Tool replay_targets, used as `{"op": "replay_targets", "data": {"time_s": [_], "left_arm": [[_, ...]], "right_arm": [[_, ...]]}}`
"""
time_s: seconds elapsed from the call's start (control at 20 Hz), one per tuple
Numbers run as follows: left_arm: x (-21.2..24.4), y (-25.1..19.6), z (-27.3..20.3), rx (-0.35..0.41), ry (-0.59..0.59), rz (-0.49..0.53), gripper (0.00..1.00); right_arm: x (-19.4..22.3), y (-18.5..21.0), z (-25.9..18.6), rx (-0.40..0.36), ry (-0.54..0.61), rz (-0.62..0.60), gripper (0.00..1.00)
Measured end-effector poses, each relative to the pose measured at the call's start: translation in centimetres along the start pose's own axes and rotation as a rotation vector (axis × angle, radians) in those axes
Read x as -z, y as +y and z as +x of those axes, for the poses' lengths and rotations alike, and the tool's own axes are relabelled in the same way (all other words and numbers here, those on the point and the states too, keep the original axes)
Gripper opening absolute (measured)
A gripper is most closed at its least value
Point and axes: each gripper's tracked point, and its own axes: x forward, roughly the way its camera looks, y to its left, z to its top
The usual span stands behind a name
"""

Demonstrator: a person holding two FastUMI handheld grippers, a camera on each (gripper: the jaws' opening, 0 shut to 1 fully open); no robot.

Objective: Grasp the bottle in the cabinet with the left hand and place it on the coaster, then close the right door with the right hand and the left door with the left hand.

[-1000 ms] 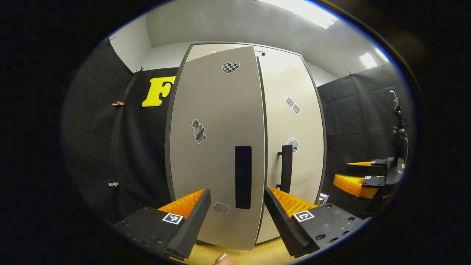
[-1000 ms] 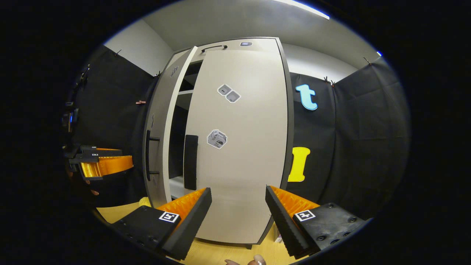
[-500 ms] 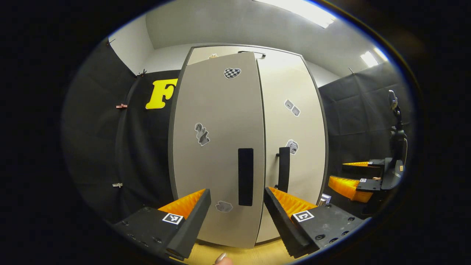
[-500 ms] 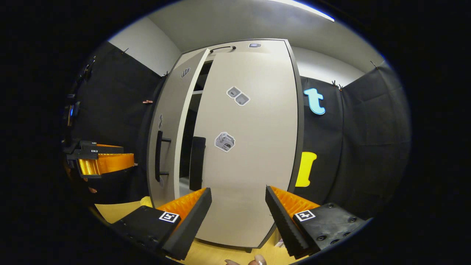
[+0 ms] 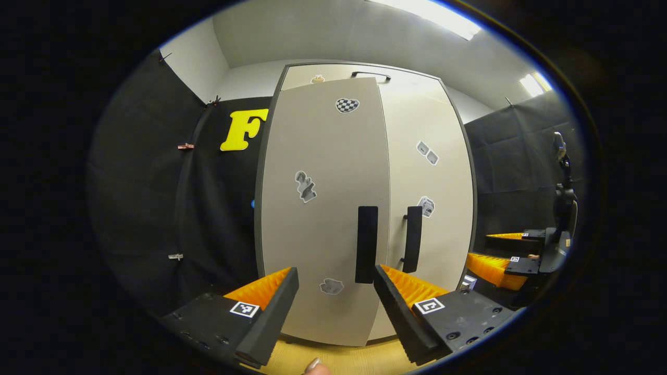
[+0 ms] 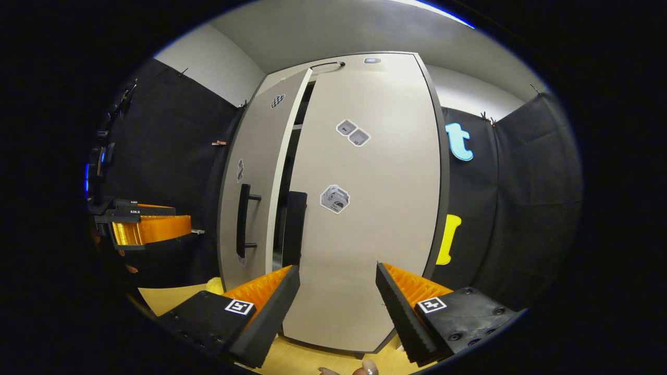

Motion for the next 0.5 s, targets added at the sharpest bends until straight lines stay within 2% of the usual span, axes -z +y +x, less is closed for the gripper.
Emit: {"op": "replay_targets", "data": {"time_s": [0.5], "left_arm": [[-0.09,-0.32,0.08,0.005,-0.002,0.02,0.92]], "right_arm": [[-0.28,-0.22,-0.32,0.018,-0.011,0.0,0.98]]}}
